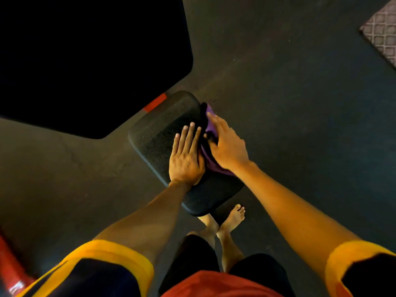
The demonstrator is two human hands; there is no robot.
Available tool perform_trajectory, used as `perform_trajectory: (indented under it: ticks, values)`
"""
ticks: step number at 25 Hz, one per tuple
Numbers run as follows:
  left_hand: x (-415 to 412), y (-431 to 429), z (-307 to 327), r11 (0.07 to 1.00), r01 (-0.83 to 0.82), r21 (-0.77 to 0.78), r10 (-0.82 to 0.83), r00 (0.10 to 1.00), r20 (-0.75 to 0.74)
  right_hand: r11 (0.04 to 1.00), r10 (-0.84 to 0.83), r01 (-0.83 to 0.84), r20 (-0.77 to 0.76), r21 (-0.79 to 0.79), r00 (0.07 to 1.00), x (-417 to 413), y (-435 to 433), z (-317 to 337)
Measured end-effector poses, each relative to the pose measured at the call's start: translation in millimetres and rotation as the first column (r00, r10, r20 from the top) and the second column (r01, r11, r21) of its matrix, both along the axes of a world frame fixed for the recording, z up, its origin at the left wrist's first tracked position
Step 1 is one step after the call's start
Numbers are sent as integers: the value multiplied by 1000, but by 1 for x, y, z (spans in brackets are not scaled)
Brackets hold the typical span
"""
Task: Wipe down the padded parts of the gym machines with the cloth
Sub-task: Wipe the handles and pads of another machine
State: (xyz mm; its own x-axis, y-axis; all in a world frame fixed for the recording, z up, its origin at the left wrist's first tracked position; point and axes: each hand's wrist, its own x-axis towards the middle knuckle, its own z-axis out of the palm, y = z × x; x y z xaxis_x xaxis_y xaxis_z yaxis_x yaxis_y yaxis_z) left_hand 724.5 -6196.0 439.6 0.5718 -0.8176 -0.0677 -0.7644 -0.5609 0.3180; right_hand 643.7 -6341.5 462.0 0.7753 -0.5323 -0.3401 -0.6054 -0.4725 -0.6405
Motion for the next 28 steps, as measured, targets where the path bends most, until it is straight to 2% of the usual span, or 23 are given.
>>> perform_trajectory:
  ticks: [2, 4, 6, 8, 10, 12, 14, 18, 21, 23, 26, 28]
  values:
    - [0, 0, 0, 1000, 10, 4, -10, 1000, -6, 963, -143, 147, -33, 225, 989, 25, -24, -2]
    - [-1, 1, 1, 1000, 9, 9, -9, 1000, -7, 917, -223, 264, -167, 298, 961, 35, -36, -3]
    - [1, 0, 0, 1000, 7, 22, -7, 1000, 1, 945, -210, 239, -147, 225, 967, 25, -23, 2]
    - [1, 1, -1, 999, 6, 36, -6, 1000, 1, 996, -84, 85, -45, 36, 995, -6, 4, 14]
    - [2, 1, 0, 999, 12, 40, -11, 1000, -18, 985, 73, -78, -43, -155, 996, -42, 28, 18]
    - [2, 1, 1, 999, 17, 31, -16, 1000, -26, 964, 98, -113, -76, -242, 992, -65, 42, 14]
    - [3, 1, -1, 999, 15, 33, -14, 1000, -15, 967, 72, -88, -75, -239, 995, -57, 39, 8]
    - [0, 1, -1, 1000, -4, -19, 4, 1000, -9, 996, 39, -38, 6, -81, 999, 18, -1, -2]
    - [0, 0, 0, 999, -45, -26, 45, 999, 12, 996, 83, -82, 29, -34, 996, 52, -19, -4]
    - [-1, 0, 1, 999, -47, -26, 48, 999, 18, 990, 128, -126, 26, -69, 991, 39, -14, -3]
    - [-1, 1, 2, 999, -42, -4, 42, 999, 3, 970, 164, -153, 43, -189, 986, -24, 11, 3]
    - [-5, 4, 2, 996, -91, -7, 91, 996, 23, 956, 217, -205, 34, -210, 976, -67, 27, 4]
